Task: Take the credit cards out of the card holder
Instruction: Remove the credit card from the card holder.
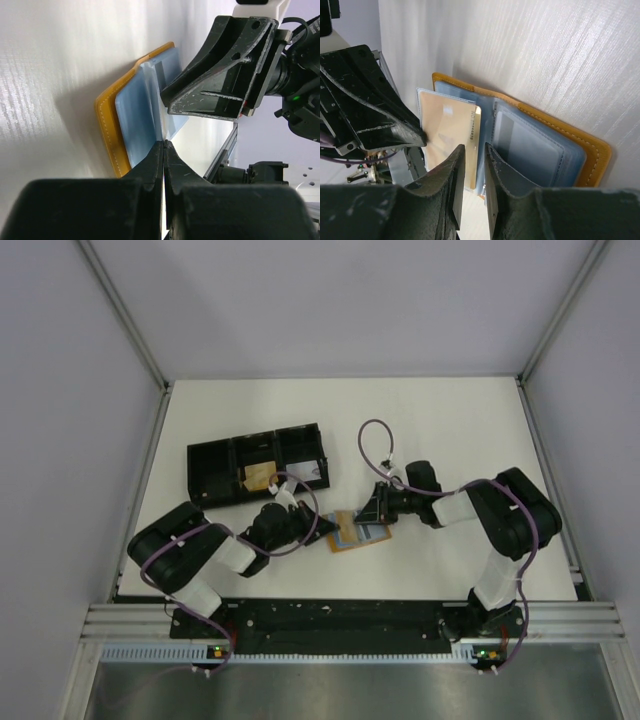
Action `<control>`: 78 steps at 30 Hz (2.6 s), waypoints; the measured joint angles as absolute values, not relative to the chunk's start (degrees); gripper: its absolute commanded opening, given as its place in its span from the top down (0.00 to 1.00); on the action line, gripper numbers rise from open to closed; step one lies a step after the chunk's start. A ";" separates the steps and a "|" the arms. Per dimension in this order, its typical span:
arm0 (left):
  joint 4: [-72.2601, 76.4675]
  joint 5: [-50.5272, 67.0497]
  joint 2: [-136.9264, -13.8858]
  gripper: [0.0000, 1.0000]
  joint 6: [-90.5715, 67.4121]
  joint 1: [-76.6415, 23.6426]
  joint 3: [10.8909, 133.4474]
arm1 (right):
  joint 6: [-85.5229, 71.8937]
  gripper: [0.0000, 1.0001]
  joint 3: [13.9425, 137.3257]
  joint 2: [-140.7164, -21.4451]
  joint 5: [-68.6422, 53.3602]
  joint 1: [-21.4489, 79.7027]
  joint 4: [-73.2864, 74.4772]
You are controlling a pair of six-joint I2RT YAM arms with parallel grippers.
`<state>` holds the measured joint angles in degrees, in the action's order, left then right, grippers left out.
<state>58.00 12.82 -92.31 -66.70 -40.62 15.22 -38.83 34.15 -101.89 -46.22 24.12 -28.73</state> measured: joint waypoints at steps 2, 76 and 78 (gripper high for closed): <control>57.21 12.78 -92.42 1.00 -66.76 -40.58 15.27 | -38.81 0.78 34.15 -101.89 -46.19 24.12 -28.75; 27.24 8.19 -86.89 0.73 -63.51 -40.99 23.86 | -37.30 1.00 36.73 -103.35 -44.71 25.10 -24.05; 27.79 8.43 -86.89 0.70 -63.88 -40.99 23.75 | -37.32 1.00 36.73 -103.39 -44.71 25.10 -24.10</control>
